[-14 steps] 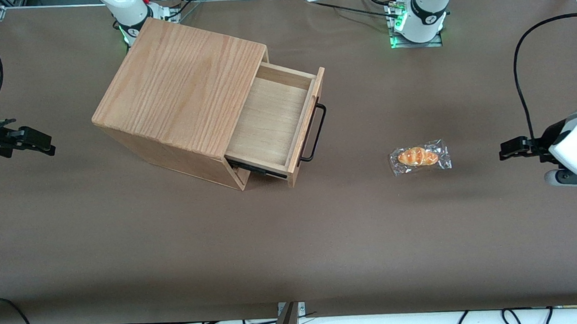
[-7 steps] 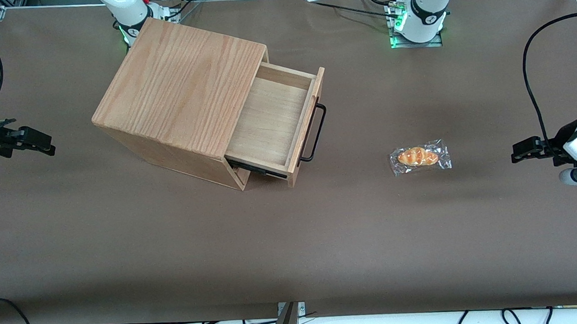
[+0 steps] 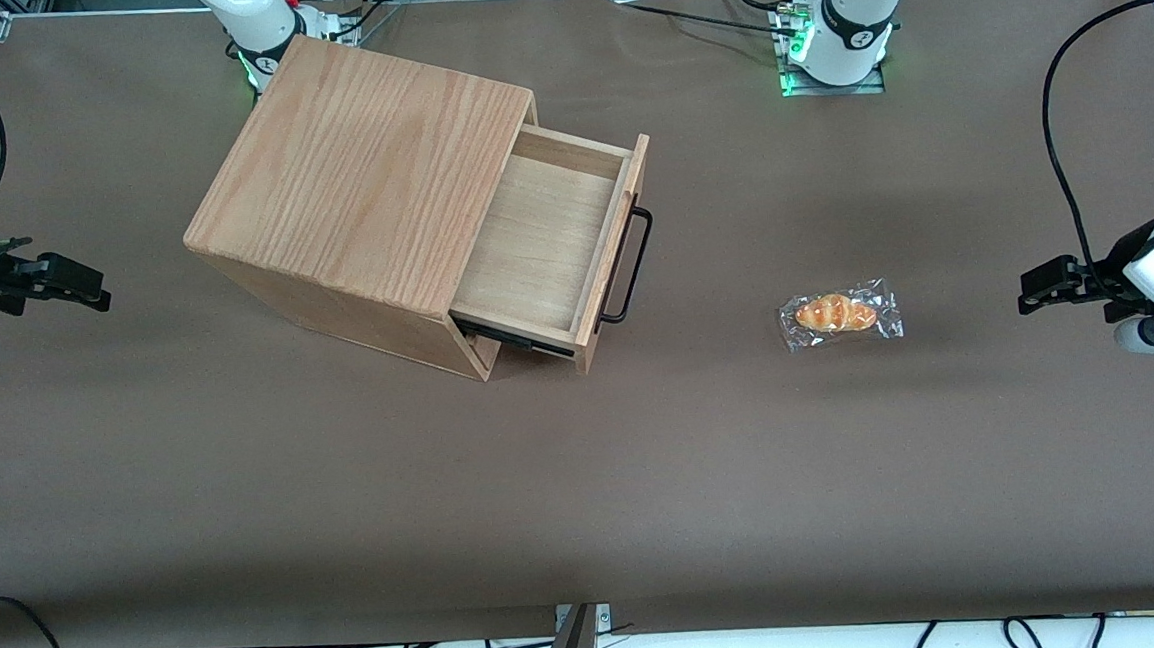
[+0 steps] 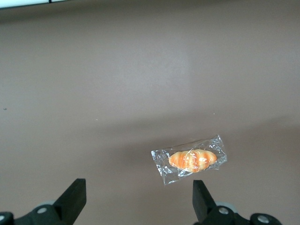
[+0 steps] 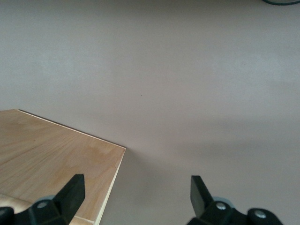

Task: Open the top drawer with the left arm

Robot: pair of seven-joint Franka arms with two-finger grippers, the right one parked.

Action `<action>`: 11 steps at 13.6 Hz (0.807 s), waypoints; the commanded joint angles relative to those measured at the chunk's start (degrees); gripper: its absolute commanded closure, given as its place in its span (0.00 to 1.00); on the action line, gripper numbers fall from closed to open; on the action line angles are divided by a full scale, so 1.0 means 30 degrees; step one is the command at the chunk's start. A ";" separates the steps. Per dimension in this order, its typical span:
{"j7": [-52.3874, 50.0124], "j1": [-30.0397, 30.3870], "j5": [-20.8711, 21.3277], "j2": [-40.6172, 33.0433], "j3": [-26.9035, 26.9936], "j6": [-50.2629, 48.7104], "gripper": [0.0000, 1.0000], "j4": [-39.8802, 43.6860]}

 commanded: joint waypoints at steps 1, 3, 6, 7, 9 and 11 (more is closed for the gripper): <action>0.0331 0.0083 -0.0277 -0.0516 0.0366 0.0044 0.00 -0.0651; 0.0331 0.0084 -0.0394 -0.0516 0.0602 0.0044 0.00 -0.0738; 0.0448 0.0113 -0.0889 -0.0633 0.0924 0.0074 0.00 -0.0944; 0.0564 0.0113 -0.0950 -0.0633 0.0982 0.0074 0.00 -0.0944; 0.1847 0.0113 -0.1067 -0.0633 0.1274 0.0074 0.00 -0.0944; 0.1855 0.0113 -0.1273 -0.0633 0.1364 0.0074 0.00 -0.0944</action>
